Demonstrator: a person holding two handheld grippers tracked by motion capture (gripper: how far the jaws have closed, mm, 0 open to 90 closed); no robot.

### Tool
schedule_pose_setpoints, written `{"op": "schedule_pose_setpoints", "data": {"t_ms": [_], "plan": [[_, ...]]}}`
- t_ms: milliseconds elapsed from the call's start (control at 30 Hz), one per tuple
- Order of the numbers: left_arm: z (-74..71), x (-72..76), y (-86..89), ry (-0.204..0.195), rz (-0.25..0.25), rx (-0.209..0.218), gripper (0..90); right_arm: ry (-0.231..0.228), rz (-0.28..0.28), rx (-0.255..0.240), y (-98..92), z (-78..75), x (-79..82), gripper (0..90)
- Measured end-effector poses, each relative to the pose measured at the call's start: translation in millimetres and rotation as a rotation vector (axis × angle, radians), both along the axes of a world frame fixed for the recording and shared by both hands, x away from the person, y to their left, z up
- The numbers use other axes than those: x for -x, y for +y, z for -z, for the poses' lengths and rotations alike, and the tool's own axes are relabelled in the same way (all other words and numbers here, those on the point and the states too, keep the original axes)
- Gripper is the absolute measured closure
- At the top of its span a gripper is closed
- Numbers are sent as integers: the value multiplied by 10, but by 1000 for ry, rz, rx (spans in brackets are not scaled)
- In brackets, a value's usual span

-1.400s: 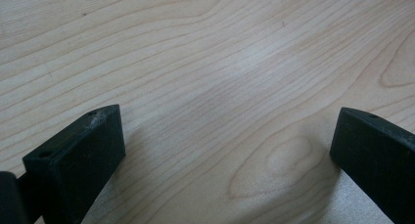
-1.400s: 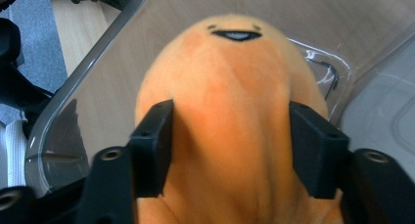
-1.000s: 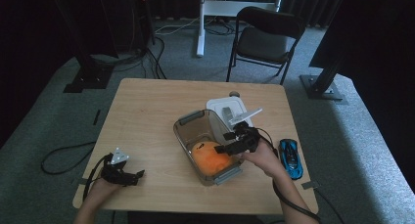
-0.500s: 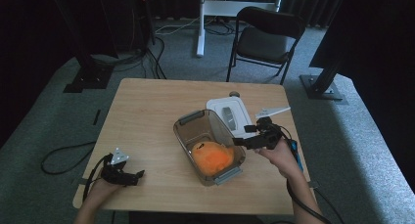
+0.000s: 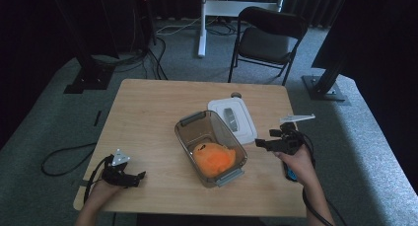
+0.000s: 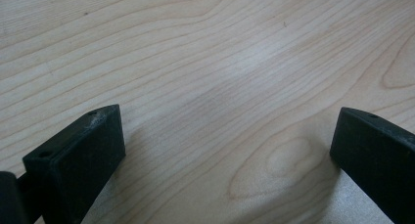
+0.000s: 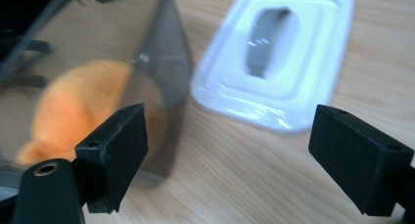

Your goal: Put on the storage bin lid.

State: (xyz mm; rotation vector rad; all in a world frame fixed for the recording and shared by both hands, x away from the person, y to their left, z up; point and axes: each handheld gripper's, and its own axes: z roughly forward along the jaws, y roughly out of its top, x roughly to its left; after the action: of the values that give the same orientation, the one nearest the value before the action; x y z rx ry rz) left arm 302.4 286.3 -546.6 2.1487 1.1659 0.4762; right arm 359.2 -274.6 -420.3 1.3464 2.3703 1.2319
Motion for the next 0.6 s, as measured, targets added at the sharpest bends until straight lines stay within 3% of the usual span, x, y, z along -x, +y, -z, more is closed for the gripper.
{"op": "schedule_pose_setpoints", "data": {"t_ms": [300,400,600], "plan": [[0,-2,-2,0,0,0,2,10,181,51,-421,255,96,144],[-1,-2,-2,0,0,0,2,21,207,63,-492,312,100,144],[0,-3,-2,0,0,0,2,46,309,174,-650,516,101,144]]}}
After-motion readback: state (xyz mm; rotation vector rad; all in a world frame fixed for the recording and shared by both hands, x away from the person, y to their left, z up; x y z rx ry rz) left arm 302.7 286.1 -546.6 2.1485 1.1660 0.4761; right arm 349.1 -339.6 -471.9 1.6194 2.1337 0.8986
